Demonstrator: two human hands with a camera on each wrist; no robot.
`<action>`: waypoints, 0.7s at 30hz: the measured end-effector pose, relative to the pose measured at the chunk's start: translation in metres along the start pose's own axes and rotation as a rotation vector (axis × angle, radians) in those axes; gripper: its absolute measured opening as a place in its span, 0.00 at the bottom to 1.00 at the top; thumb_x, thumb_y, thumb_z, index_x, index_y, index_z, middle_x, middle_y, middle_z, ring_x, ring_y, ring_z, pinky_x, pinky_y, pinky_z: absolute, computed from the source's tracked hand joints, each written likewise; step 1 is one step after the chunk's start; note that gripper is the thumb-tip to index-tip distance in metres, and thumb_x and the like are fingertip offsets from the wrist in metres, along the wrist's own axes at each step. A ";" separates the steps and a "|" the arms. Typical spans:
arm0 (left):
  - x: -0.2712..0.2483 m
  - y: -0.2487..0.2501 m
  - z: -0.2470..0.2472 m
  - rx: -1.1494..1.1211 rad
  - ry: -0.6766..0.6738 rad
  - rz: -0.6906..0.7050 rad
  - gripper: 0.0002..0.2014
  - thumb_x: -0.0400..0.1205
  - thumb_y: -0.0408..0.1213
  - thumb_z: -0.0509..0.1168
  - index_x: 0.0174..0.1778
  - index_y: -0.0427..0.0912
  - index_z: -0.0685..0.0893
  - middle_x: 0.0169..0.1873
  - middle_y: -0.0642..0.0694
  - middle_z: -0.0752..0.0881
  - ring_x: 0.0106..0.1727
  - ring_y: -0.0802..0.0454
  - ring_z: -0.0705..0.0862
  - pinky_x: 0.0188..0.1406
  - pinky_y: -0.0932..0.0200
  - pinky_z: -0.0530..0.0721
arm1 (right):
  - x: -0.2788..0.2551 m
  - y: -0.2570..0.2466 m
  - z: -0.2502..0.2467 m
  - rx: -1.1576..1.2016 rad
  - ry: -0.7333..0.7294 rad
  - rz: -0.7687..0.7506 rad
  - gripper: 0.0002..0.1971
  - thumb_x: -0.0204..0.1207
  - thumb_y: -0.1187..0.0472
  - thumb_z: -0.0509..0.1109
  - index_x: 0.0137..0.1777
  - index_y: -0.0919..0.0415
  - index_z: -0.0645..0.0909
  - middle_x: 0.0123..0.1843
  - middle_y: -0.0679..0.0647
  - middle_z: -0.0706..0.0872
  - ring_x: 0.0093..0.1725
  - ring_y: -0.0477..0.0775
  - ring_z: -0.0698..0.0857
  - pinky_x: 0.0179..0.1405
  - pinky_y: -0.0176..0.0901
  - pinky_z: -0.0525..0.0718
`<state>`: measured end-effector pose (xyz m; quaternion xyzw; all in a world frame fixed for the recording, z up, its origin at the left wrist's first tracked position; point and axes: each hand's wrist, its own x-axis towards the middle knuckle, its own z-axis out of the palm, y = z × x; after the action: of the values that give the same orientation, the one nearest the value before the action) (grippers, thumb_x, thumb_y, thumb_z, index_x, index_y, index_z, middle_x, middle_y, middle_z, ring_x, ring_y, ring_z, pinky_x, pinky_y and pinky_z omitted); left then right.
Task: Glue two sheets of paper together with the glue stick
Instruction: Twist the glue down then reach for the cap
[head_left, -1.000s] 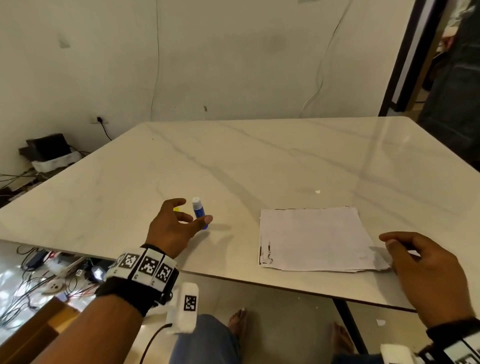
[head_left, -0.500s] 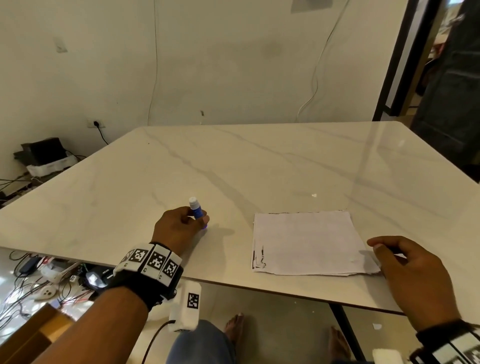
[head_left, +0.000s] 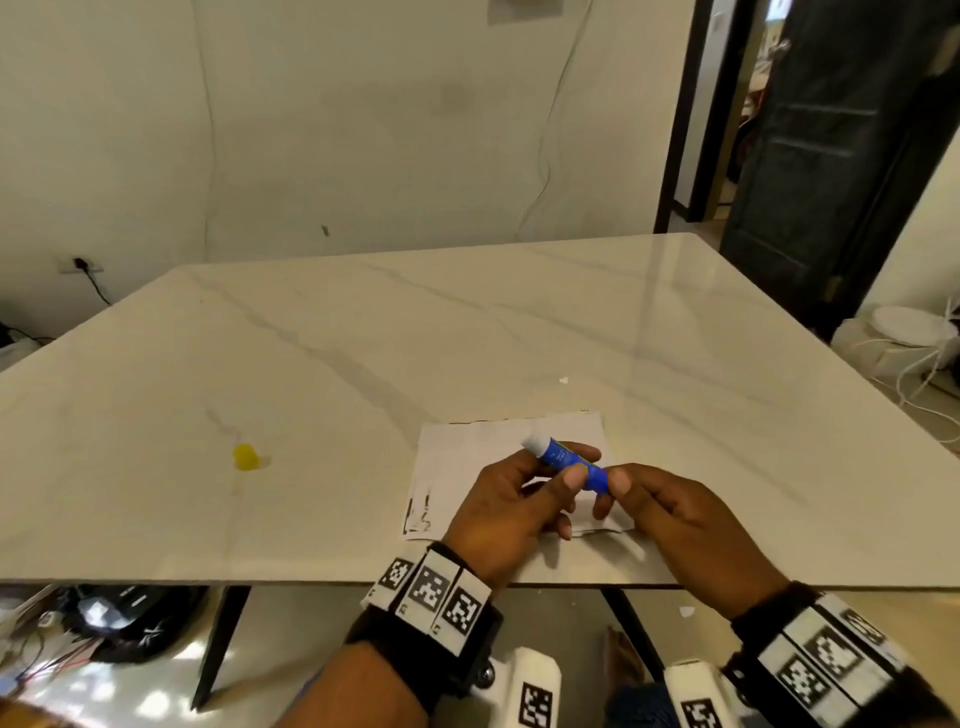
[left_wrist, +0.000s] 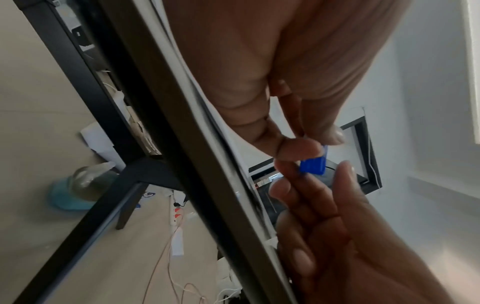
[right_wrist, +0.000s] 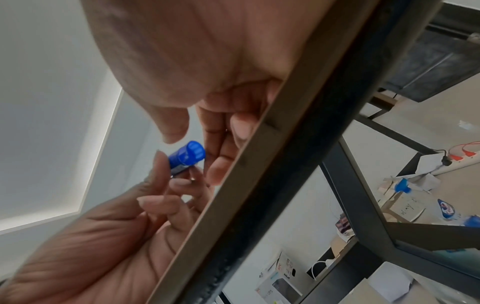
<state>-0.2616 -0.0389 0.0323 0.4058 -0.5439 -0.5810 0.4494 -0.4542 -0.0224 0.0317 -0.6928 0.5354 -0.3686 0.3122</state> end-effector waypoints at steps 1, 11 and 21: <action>0.002 -0.003 -0.002 0.009 -0.017 0.004 0.14 0.82 0.41 0.69 0.62 0.42 0.89 0.35 0.54 0.87 0.31 0.53 0.79 0.35 0.64 0.82 | 0.000 0.000 0.001 -0.006 -0.020 -0.007 0.27 0.77 0.29 0.53 0.44 0.45 0.86 0.42 0.48 0.89 0.42 0.49 0.84 0.47 0.50 0.82; 0.009 -0.021 -0.009 -0.100 -0.022 -0.009 0.14 0.80 0.43 0.71 0.59 0.44 0.91 0.42 0.41 0.88 0.31 0.53 0.76 0.38 0.60 0.77 | 0.009 -0.002 0.010 0.059 0.077 0.012 0.05 0.77 0.50 0.75 0.47 0.40 0.93 0.38 0.50 0.92 0.32 0.57 0.83 0.40 0.53 0.83; 0.011 -0.029 -0.017 -0.214 -0.021 -0.011 0.17 0.80 0.43 0.73 0.62 0.39 0.89 0.41 0.42 0.84 0.34 0.54 0.73 0.34 0.61 0.74 | 0.009 -0.009 0.010 0.104 -0.004 0.094 0.15 0.83 0.46 0.63 0.46 0.46 0.92 0.23 0.28 0.84 0.23 0.35 0.79 0.27 0.25 0.74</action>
<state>-0.2509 -0.0534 0.0023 0.3523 -0.4811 -0.6424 0.4814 -0.4393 -0.0287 0.0355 -0.6503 0.5470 -0.3796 0.3659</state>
